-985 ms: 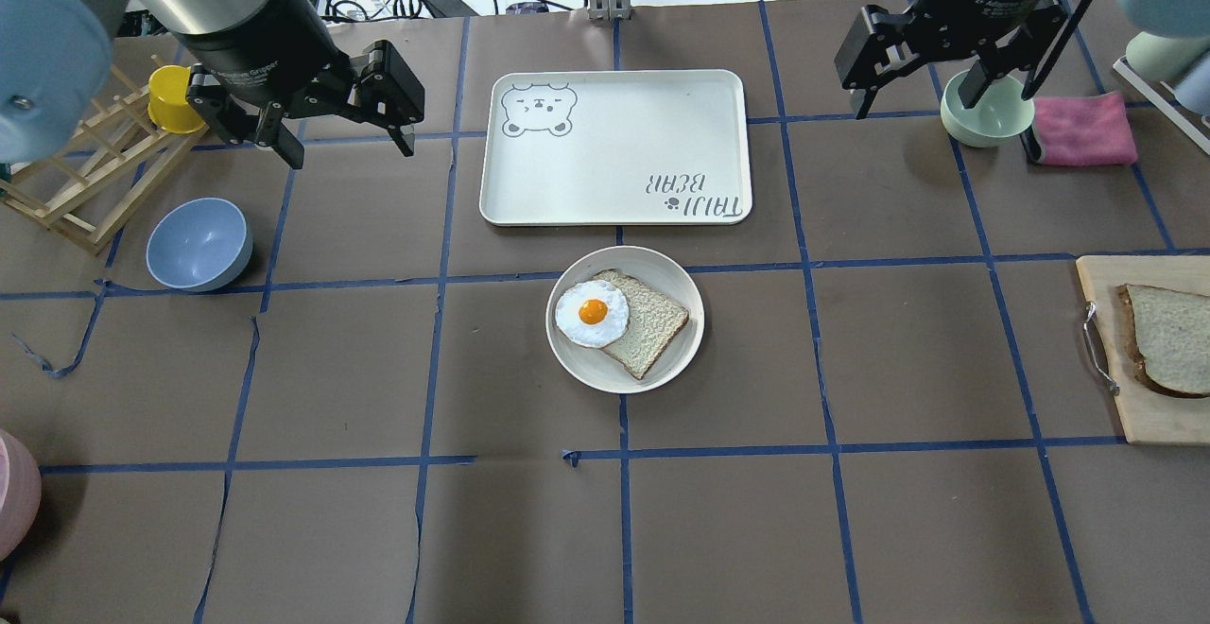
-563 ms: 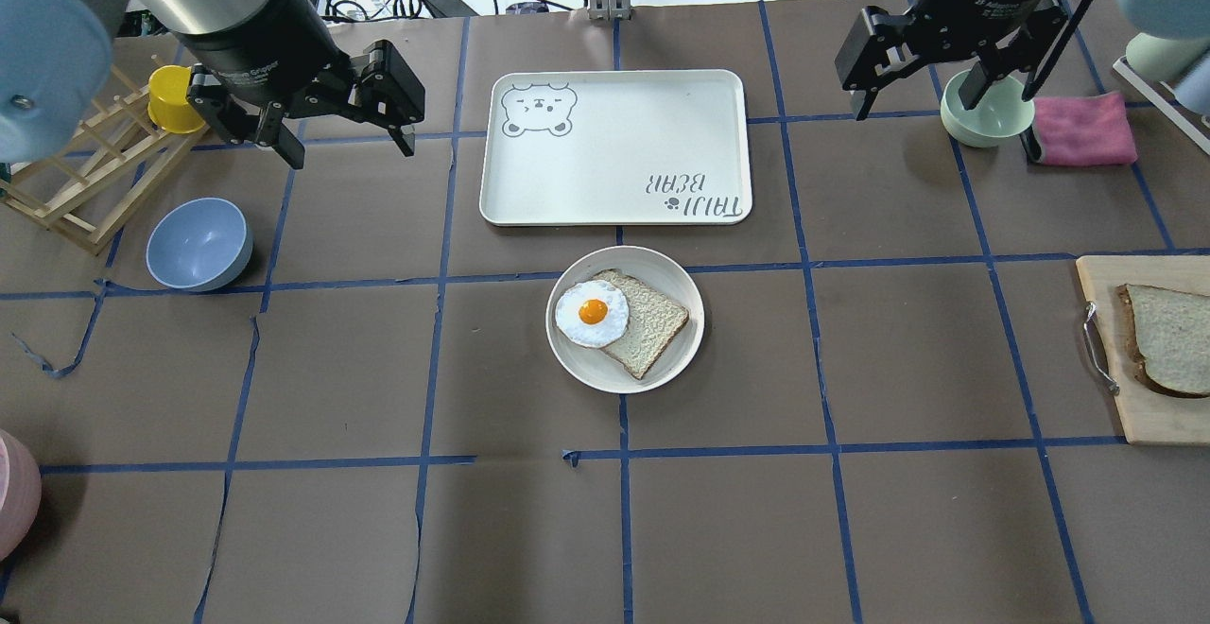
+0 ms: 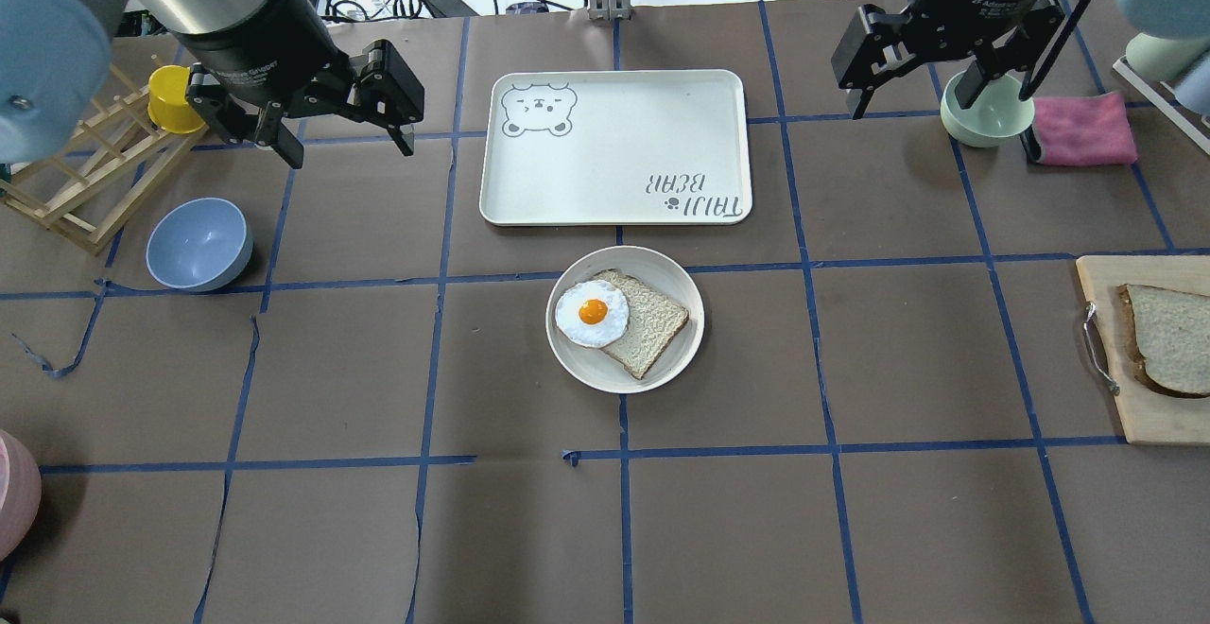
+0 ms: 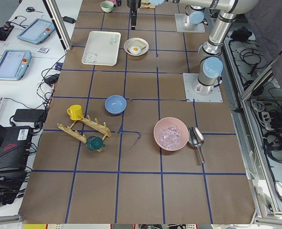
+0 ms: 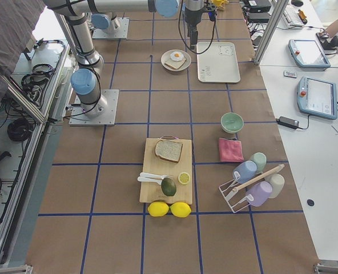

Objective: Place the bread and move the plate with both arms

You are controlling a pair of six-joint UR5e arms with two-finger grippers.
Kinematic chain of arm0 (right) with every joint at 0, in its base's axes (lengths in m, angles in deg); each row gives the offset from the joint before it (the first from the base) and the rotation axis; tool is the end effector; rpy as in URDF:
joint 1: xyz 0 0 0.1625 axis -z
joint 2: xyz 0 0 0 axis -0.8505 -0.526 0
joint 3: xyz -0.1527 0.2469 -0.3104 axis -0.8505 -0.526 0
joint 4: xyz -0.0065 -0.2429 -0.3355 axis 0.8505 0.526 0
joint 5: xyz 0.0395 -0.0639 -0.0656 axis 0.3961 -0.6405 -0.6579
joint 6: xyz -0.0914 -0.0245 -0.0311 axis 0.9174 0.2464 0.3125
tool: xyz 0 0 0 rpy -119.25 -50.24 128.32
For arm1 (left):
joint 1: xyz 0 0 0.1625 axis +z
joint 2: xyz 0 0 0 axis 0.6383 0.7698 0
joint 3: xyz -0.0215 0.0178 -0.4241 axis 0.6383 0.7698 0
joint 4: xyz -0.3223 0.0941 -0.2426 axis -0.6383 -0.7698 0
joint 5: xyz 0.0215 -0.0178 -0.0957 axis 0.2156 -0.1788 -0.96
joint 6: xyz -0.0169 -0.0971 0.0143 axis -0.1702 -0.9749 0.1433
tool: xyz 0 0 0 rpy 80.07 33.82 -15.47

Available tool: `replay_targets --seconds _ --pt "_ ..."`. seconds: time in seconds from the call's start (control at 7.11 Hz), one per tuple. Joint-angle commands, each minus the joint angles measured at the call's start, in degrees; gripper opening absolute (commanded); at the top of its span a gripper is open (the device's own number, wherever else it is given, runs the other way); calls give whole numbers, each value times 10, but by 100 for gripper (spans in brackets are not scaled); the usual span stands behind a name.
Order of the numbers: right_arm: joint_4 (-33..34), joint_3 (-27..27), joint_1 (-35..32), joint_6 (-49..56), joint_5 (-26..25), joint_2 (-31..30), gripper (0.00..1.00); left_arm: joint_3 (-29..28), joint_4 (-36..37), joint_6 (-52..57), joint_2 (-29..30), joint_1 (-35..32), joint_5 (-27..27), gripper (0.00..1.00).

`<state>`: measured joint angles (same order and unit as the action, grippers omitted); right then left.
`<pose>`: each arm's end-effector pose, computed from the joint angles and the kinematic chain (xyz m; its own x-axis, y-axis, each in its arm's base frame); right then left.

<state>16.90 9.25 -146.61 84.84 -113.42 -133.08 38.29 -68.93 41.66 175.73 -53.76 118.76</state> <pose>0.1201 -0.5268 0.5083 -0.9981 -0.0594 -0.0161 -0.0588 0.9977 -0.0341 -0.1660 -0.4836 0.5226 -0.9977 -0.0538 0.0416 -0.0560 0.9970 -0.0535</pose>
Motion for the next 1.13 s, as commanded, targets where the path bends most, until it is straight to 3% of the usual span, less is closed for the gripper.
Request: replay_targets --seconds 0.0,0.99 --pt "-33 2 -1 -19 4 0 100 0 0 0 1 0 -1 100" --pt "-26 0 -2 -44 0 -3 100 0 0 0 0 -2 -1 100"
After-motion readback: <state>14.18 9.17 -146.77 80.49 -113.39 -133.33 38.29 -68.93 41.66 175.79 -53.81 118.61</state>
